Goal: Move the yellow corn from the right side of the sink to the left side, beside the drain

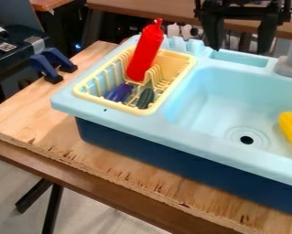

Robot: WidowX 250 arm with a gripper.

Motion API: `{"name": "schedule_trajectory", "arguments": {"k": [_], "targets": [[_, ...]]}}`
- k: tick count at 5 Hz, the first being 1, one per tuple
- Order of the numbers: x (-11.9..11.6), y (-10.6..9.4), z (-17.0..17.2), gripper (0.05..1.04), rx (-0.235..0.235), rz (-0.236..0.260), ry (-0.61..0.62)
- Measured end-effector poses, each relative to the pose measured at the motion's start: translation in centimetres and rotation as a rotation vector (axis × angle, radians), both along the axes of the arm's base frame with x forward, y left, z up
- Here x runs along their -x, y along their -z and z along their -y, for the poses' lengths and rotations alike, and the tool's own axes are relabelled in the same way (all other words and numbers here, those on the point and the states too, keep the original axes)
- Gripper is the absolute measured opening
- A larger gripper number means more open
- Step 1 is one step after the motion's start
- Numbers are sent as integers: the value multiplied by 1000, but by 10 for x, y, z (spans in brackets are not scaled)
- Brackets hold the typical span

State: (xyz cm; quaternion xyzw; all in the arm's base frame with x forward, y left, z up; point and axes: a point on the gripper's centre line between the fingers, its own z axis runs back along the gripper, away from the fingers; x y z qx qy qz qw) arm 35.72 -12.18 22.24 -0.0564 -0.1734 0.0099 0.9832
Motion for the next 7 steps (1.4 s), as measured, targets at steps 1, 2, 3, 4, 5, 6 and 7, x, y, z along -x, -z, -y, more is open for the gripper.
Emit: {"name": "schedule_trajectory", "arguments": {"k": [1, 2, 3, 4, 5, 6, 7], "targets": [[-1, 14, 1, 1001, -11, -37, -3], [-8, 18, 12, 1001, -12, 16, -19], [-10, 23, 33, 1001, -19, 61, -102], [-14, 36, 49, 1001, -24, 63, -122], [-27, 39, 59, 1001, 48, 122, -133], [-34, 62, 65, 1001, 136, 130, -154], [-33, 74, 64, 1001, 176, 122, -224]]}}
